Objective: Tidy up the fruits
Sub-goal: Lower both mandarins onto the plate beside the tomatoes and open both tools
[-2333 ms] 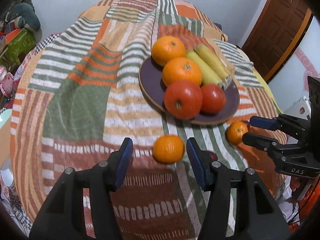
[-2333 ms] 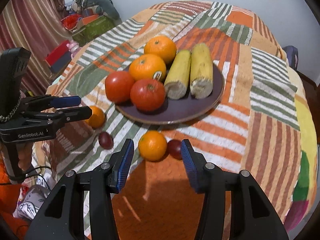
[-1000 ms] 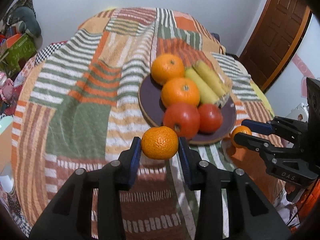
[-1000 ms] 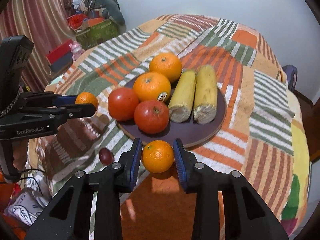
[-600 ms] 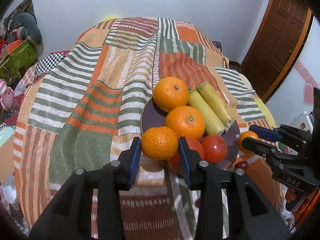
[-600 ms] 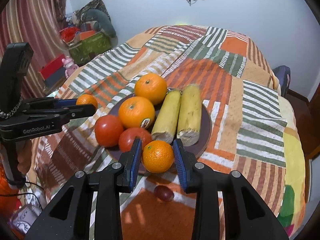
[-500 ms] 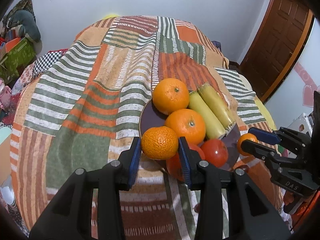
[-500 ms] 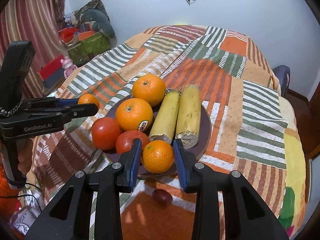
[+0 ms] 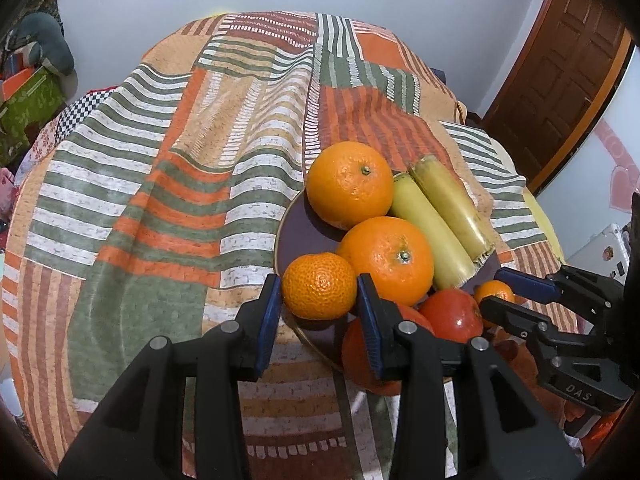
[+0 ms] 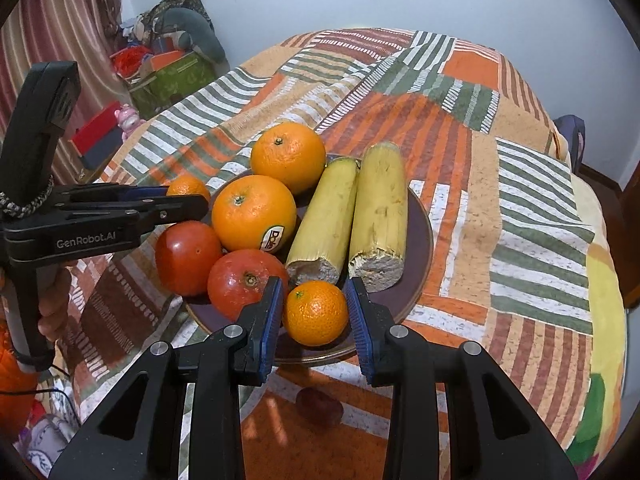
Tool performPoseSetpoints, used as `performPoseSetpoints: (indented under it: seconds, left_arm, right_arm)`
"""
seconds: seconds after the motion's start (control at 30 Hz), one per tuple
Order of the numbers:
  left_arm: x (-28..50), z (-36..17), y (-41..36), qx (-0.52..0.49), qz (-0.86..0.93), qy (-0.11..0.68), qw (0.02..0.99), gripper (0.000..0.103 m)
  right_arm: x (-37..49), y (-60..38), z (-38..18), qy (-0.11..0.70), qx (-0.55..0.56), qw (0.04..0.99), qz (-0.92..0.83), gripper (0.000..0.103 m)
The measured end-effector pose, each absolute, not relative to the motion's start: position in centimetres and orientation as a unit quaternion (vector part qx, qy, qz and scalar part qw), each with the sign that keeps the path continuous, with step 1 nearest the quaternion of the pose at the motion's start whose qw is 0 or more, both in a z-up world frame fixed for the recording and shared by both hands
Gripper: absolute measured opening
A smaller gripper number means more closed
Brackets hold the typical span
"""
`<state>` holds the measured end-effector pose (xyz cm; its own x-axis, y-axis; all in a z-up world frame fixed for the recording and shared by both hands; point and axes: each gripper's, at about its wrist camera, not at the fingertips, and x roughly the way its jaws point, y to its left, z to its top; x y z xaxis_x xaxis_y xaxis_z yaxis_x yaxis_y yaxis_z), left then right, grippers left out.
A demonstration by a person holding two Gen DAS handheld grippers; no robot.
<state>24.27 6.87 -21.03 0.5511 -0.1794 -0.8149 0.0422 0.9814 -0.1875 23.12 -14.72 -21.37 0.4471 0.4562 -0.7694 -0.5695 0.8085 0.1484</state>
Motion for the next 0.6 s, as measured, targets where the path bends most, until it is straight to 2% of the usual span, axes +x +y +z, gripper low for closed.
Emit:
performPoseSetpoints:
  seconds: [0.6]
  left_arm:
    - [23.82,-20.47,6.21,-0.054,-0.046,0.465,0.882,0.041]
  right_arm:
    - [23.32,-15.24,-21.28,0.443,-0.056,0.844,0.298,0.031]
